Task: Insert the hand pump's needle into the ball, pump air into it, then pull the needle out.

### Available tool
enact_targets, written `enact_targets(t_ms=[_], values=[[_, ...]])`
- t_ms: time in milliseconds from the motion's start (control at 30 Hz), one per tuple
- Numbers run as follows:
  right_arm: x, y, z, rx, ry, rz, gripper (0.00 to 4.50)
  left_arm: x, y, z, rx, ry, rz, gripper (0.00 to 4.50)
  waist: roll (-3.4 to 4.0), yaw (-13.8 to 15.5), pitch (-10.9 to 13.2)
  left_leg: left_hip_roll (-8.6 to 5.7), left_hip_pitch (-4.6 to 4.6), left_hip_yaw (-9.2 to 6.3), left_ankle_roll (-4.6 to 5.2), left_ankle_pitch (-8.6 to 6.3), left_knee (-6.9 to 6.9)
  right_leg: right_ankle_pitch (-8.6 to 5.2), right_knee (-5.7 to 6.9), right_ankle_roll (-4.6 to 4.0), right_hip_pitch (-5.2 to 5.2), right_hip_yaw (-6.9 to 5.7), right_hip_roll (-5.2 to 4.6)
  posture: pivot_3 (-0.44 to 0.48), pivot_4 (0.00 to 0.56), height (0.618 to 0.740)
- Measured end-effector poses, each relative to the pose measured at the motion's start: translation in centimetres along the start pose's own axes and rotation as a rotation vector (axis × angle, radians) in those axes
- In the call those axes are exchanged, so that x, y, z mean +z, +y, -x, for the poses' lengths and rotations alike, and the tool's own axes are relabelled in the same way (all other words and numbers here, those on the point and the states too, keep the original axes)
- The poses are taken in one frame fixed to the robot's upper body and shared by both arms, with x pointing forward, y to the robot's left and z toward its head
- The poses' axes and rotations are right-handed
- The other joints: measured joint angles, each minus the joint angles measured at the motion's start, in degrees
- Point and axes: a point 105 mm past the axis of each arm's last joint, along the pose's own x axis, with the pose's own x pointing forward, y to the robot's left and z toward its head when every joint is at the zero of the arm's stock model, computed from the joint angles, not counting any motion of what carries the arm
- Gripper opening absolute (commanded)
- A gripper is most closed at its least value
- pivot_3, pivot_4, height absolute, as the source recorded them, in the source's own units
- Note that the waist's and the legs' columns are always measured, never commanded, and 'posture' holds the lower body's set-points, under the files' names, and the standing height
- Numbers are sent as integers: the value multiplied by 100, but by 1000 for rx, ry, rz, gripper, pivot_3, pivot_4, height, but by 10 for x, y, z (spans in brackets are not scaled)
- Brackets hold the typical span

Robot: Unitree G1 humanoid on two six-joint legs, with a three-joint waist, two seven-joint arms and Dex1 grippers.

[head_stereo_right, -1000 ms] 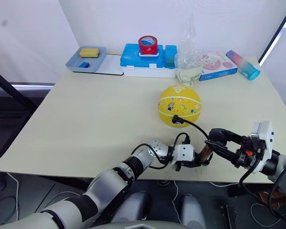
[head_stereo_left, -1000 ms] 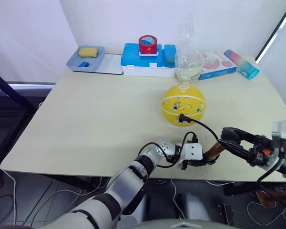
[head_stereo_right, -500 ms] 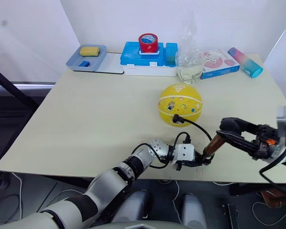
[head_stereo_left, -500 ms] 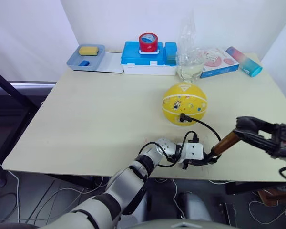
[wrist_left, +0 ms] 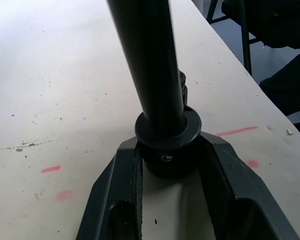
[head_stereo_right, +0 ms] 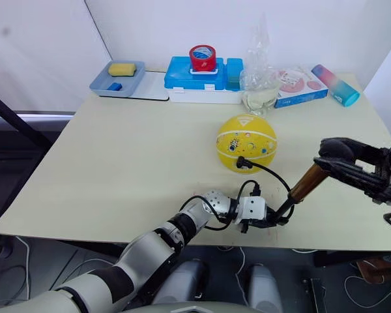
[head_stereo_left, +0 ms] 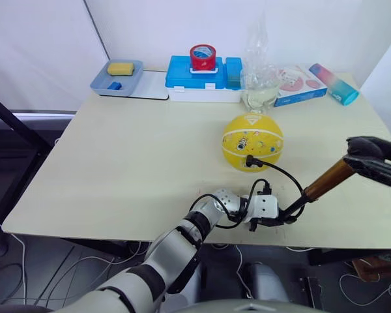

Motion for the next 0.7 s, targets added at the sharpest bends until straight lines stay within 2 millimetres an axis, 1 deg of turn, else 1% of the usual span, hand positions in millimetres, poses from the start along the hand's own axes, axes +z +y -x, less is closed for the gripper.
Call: enact_targets(t_ms=[67, 100, 233, 367, 500, 600, 700], values=[[-18, -1, -3, -7, 5, -13, 1939, -1, 0, 0, 3, 6, 7, 1102, -15, -5, -13, 2, 5, 3, 0, 0, 2, 1, 1, 1, 4, 1, -1, 0, 150, 739], [-30, -2, -6, -13, 11, -26, 1939, -2, 0, 0, 3, 9, 10, 1102, -25, -7, -20, 2, 7, 2, -1, 0, 2, 0, 3, 0, 5, 2, -1, 0, 150, 739], [-71, -3, -16, -33, 42, -46, 1939, -2, 0, 0, 3, 10, 11, 1102, -13, -11, -33, 4, 13, 3, -1, -1, 2, 0, 7, 0, 6, 3, -1, 0, 150, 739], [-97, -5, -23, -40, 70, -27, 1939, -2, 0, 0, 3, 11, 11, 1101, -8, -9, -39, 3, 15, 3, -1, -1, 1, 0, 8, 0, 6, 3, 1, 0, 150, 739], [-99, -2, -23, -33, 42, 0, 1939, -2, 0, 0, 4, 11, 11, 1101, 2, -11, -43, 3, 17, 4, -1, 0, 1, 0, 10, 0, 7, 6, 1, 0, 150, 739], [-97, -1, -13, -27, 65, -13, 1939, -1, 0, 0, 1, 6, -1, 1101, 14, -5, -37, 3, 12, 5, -1, -1, 1, 0, 10, -1, 3, 6, 1, 0, 150, 739], [-88, -4, -4, -21, 92, -44, 1939, 2, 0, -1, 1, -4, -18, 1101, 44, 0, -18, -5, 1, 6, -1, 0, 2, 0, 9, -1, -3, 9, -4, 0, 150, 739]])
